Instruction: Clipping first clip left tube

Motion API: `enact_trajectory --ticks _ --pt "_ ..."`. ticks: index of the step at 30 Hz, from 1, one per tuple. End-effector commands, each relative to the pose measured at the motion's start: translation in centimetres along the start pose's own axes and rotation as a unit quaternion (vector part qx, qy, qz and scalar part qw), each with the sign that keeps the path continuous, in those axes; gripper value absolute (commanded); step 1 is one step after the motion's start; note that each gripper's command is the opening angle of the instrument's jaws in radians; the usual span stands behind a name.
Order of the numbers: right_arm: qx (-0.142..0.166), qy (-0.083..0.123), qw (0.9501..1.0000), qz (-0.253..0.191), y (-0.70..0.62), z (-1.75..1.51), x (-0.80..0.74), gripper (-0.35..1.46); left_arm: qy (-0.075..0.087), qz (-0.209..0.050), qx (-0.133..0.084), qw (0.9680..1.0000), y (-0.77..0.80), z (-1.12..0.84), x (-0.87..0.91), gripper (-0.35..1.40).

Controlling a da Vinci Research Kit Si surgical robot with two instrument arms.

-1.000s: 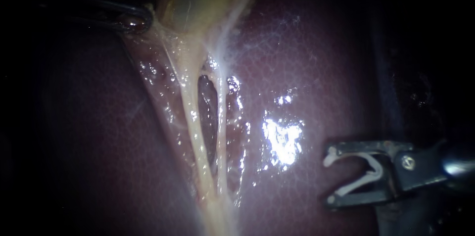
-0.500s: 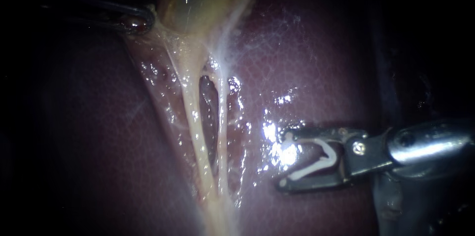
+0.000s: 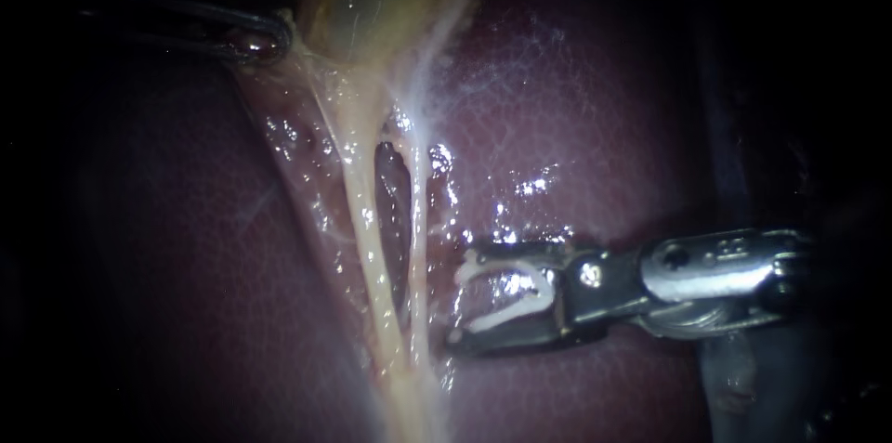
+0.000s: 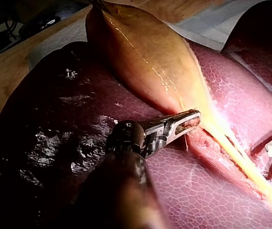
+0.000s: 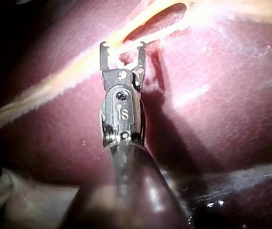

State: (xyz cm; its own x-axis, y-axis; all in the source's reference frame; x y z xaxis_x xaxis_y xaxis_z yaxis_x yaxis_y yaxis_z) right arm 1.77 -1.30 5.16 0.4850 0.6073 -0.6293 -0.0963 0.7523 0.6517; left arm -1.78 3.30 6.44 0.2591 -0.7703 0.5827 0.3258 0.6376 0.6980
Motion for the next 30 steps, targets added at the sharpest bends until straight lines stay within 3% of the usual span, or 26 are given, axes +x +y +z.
enact_trajectory --ticks 1,11,17,30 --pt "0.002 0.000 1.0000 0.003 0.01 0.03 -0.01 0.50 0.000 0.000 0.000 1.0000 0.00 0.00 0.00 -0.35" --pt "0.030 0.009 0.9990 0.032 0.12 0.31 -0.12 0.50 0.000 0.000 0.001 1.0000 0.00 0.01 0.00 -0.35" --pt "0.045 0.024 0.9976 0.046 0.23 0.42 -0.20 0.50 0.000 0.000 0.001 1.0000 0.00 0.01 0.01 -0.35" --pt "0.066 0.031 0.9957 0.056 0.48 0.66 -0.46 0.50 0.000 0.000 0.001 1.0000 0.00 0.01 0.01 -0.35"
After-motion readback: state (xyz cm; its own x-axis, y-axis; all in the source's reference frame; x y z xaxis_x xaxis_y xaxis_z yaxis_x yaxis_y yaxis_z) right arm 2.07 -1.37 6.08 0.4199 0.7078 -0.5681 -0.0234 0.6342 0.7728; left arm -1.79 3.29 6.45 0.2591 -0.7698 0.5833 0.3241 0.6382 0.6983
